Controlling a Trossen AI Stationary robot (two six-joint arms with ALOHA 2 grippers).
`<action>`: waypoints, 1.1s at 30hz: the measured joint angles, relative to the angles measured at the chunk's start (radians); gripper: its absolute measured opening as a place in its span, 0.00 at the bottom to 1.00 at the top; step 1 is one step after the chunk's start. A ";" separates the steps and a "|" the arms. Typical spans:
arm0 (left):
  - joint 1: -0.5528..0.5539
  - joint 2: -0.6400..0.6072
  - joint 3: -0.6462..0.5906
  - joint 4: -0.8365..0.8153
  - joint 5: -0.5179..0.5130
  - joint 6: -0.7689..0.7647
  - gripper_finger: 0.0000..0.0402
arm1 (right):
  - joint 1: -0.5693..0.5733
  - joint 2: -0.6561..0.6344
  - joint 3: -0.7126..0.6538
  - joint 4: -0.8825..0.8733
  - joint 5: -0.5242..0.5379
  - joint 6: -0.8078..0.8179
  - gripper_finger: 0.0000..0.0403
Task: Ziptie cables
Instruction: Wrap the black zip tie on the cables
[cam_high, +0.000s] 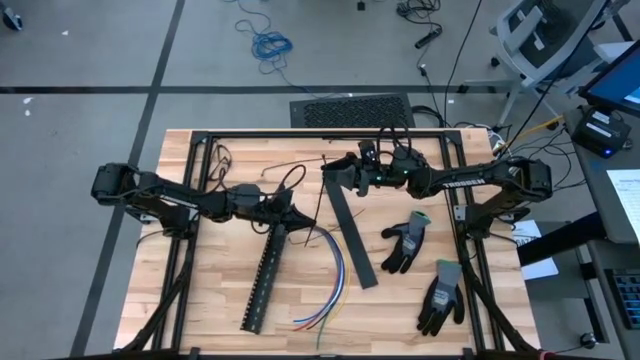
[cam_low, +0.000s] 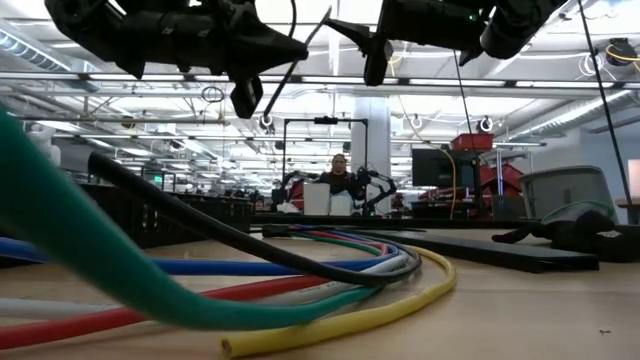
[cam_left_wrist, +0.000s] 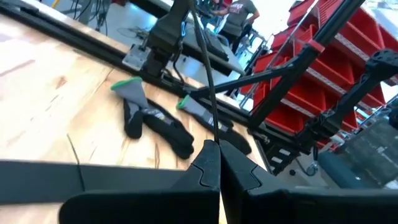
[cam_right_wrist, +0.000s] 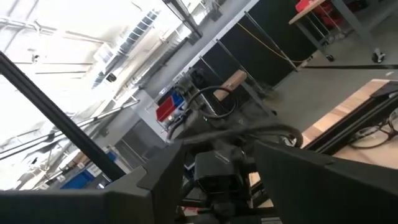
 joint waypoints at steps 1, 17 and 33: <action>-0.001 -0.001 0.000 -0.003 0.002 -0.001 0.00 | 0.000 -0.003 0.000 -0.003 -0.002 0.000 0.46; -0.016 -0.046 0.000 -0.053 -0.018 -0.021 0.00 | -0.010 -0.010 0.000 -0.003 -0.024 0.002 0.31; -0.016 -0.049 0.000 -0.055 -0.022 -0.023 0.00 | -0.011 -0.010 0.000 -0.003 -0.023 0.015 0.17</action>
